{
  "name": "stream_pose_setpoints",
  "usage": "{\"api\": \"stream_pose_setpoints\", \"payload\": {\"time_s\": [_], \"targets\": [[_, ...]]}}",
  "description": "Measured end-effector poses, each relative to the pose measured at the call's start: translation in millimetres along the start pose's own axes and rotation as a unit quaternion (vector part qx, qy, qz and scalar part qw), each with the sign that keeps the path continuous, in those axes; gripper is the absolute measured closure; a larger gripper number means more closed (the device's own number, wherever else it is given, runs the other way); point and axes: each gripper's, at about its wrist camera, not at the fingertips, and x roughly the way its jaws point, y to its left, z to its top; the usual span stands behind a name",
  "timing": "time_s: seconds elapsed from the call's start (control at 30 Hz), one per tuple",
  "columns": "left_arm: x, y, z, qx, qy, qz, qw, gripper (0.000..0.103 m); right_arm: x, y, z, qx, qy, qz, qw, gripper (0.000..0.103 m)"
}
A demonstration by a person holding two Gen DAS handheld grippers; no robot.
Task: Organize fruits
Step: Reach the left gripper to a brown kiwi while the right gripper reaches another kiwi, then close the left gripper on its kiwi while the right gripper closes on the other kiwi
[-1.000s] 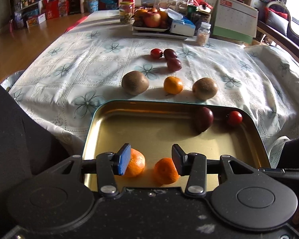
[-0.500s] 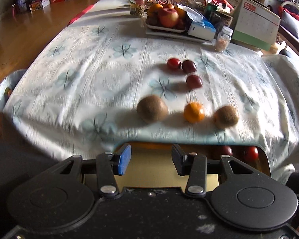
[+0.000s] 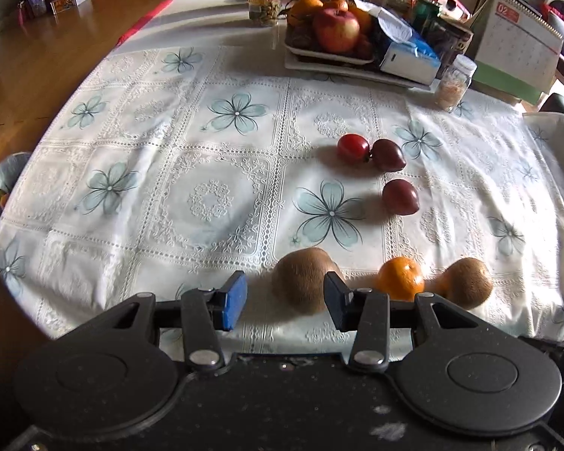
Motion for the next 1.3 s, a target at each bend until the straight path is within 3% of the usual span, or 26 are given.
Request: {"api": "stream_pose_setpoints", "payload": {"time_s": [0.33, 0.7, 0.97, 1.03, 1.2, 1.3], "targets": [[40, -5, 15, 0.003, 0.016, 0.005, 0.9999, 0.057, 27, 15, 36, -0.001, 0.004, -0.006, 1.0, 0.054], [62, -16, 21, 0.011, 0.019, 0.005, 0.9997, 0.055, 55, 27, 50, 0.003, 0.013, -0.009, 1.0, 0.054], [88, -24, 19, 0.016, 0.036, 0.023, 0.999, 0.051, 71, 29, 53, -0.007, -0.005, -0.045, 0.999, 0.046], [95, -24, 18, 0.011, 0.041, 0.026, 0.9988, 0.05, 75, 27, 52, -0.007, -0.005, -0.036, 0.999, 0.044], [100, -33, 14, 0.025, 0.025, 0.044, 0.9984, 0.041, 87, 27, 52, -0.002, 0.001, -0.038, 0.999, 0.039], [100, -34, 11, 0.025, 0.01, 0.061, 0.9977, 0.027, 100, 23, 50, 0.006, 0.026, -0.03, 0.999, 0.039]]}}
